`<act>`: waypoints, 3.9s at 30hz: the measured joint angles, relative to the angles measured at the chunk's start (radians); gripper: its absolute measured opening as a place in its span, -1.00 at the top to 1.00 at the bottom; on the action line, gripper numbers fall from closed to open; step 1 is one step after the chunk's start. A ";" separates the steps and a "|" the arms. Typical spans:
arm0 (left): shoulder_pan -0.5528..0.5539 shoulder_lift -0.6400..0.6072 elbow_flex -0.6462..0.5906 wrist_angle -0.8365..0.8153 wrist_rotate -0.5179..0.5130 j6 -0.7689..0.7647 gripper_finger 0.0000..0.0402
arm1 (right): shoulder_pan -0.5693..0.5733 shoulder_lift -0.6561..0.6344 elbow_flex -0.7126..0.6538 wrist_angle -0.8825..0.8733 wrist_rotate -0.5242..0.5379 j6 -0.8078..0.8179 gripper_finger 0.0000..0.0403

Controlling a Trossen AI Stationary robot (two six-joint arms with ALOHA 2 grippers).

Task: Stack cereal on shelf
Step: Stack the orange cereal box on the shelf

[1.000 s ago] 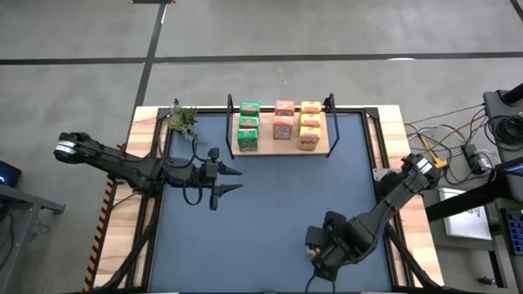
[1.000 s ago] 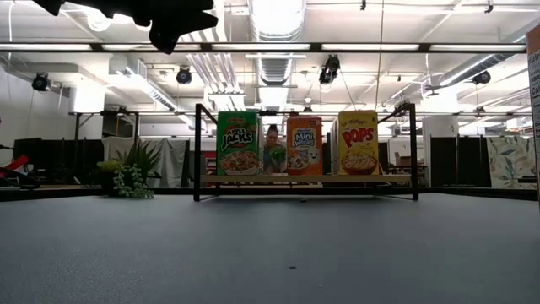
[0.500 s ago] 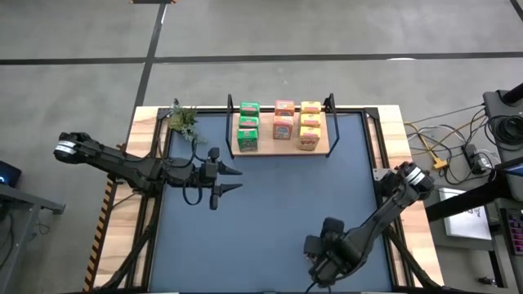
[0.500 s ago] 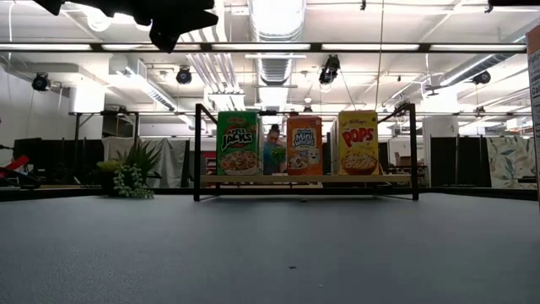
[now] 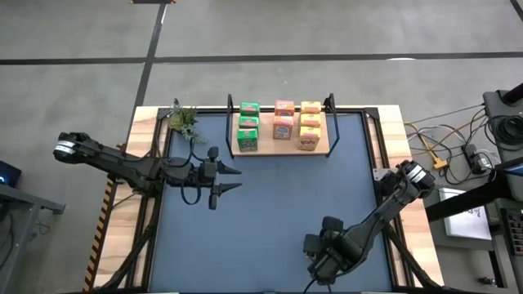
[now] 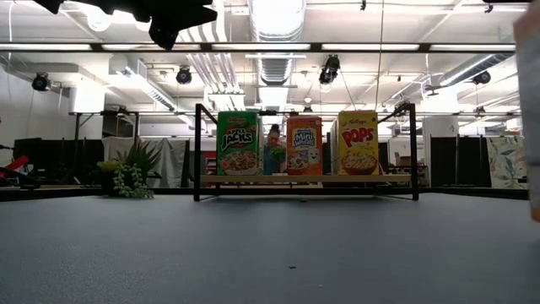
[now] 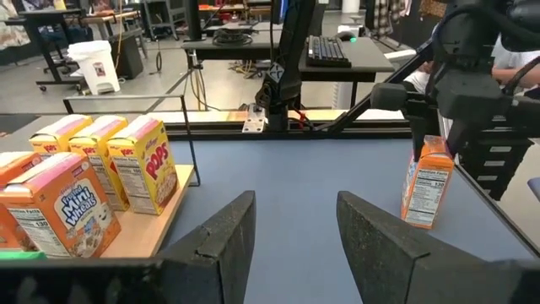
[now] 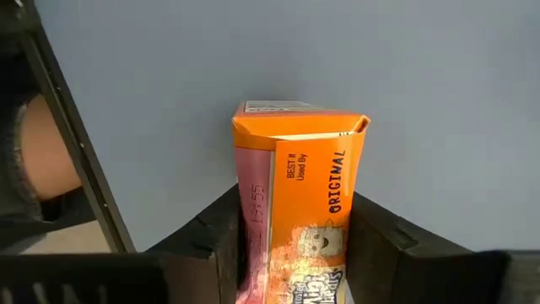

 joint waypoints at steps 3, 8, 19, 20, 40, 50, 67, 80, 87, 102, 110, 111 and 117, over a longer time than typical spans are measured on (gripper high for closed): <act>-0.007 -0.025 0.000 -0.008 0.000 0.018 0.25 | -0.027 -0.024 0.013 -0.009 -0.004 -0.014 0.29; -0.018 -0.081 0.000 -0.028 0.000 0.051 0.25 | -0.124 -0.063 0.063 -0.009 -0.004 -0.086 0.28; -0.018 -0.132 -0.001 -0.085 0.000 0.106 0.25 | -0.522 -0.069 0.189 -0.035 0.005 -0.681 0.29; -0.018 -0.134 -0.001 -0.085 0.000 0.110 0.25 | -0.566 -0.069 0.194 -0.031 0.007 -0.742 0.29; -0.018 -0.147 -0.002 -0.109 0.000 0.108 0.25 | -0.977 -0.067 0.140 0.133 -0.022 -1.258 0.29; -0.018 -0.147 -0.002 -0.109 0.000 0.097 0.25 | -0.977 -0.067 0.095 0.201 0.037 -1.299 0.29; -0.018 -0.147 -0.002 -0.109 0.000 0.092 0.25 | -0.984 -0.034 0.054 0.233 0.058 -1.287 0.22; -0.020 -0.147 -0.003 -0.109 0.000 0.088 0.25 | -0.988 -0.028 0.054 0.232 0.058 -1.277 0.14; -0.020 -0.147 -0.003 -0.109 0.000 0.086 0.25 | -0.988 -0.028 0.054 0.232 0.058 -1.259 -0.07; -0.020 -0.147 -0.003 -0.112 0.000 0.085 0.25 | -0.986 -0.036 0.211 0.147 0.058 -1.259 -0.22; -0.020 -0.146 -0.003 -0.123 0.000 0.085 0.25 | -0.971 -0.037 0.253 0.110 0.057 -1.237 0.23; -0.019 -0.146 -0.003 -0.122 0.000 0.085 0.25 | -0.971 -0.037 0.240 0.121 0.057 -1.236 0.31; -0.020 -0.146 -0.003 -0.123 0.000 0.085 0.25 | -0.982 -0.037 0.149 0.159 0.120 -1.251 0.82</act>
